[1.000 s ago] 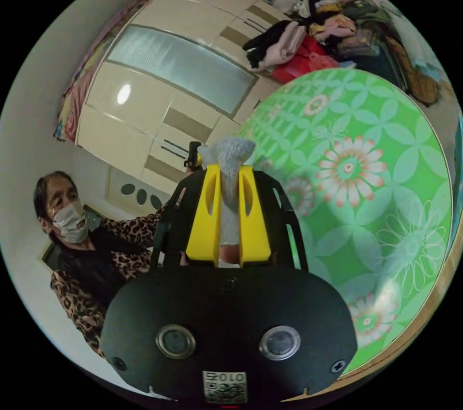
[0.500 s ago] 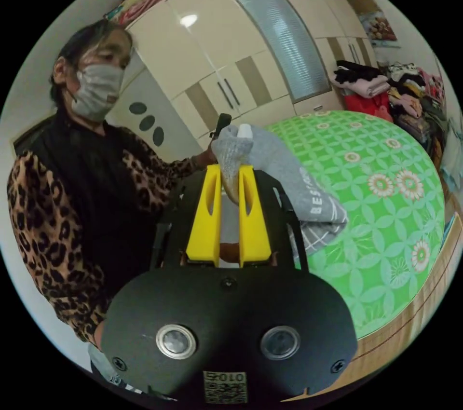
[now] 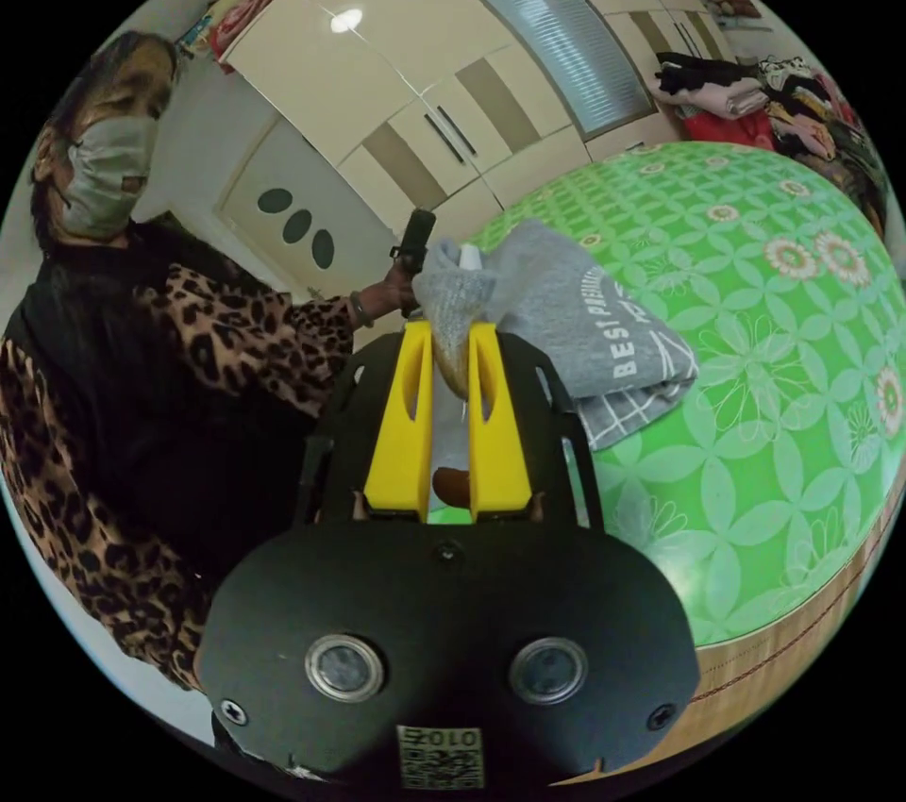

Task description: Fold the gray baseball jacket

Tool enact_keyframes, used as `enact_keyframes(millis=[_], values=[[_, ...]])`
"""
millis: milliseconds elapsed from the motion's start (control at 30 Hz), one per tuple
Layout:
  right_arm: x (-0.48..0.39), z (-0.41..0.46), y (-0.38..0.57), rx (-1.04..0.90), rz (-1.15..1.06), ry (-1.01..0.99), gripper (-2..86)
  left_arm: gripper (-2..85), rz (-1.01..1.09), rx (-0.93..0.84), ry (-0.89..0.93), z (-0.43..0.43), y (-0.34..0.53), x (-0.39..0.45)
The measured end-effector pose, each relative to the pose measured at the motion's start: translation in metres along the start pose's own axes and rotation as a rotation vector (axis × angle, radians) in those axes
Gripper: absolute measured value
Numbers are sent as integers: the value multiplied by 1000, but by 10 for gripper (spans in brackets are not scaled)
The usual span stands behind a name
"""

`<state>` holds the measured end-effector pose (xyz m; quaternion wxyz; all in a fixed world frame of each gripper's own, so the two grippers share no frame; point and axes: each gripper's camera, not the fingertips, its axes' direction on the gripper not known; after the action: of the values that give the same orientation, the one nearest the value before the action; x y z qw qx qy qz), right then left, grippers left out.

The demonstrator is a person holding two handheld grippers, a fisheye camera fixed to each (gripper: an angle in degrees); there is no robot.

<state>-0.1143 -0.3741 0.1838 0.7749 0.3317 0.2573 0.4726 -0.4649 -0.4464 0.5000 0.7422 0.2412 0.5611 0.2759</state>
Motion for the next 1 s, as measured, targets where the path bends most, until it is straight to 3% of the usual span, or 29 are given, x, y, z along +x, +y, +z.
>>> enact_keyframes(millis=[167, 267, 400, 467, 567, 633, 733, 867, 933, 1000], values=[[-16, -23, -31, 68, 38, 75, 72, 56, 141, -72, -129, -4, -84, 50], [-86, -15, -44, -18, -124, 229, 71, 51, 302, -99, -123, -8, -110, 88], [-152, 40, -15, -170, -238, 201, 71, 39, 456, -168, -142, -28, -59, 120], [-149, 99, 27, -287, -100, 123, 70, 33, 416, -224, -146, -23, -13, 104], [-128, 176, 78, -430, 122, 139, 67, 23, 79, -335, -112, 11, 59, 26], [-127, 186, 89, -380, 165, 121, 64, 19, 7, -248, -25, 7, 75, 6], [-142, 160, 84, -252, 161, 100, 60, 15, 68, -177, -51, -10, 53, 20], [-195, 102, 78, -19, -4, 142, 65, 14, 281, -77, -35, -45, 14, 75], [-188, 108, 92, -36, 21, 154, 69, 14, 299, -66, -27, -50, 14, 73], [-163, 135, 110, -141, 124, 170, 73, 15, 171, -236, -65, -20, 29, 31]])
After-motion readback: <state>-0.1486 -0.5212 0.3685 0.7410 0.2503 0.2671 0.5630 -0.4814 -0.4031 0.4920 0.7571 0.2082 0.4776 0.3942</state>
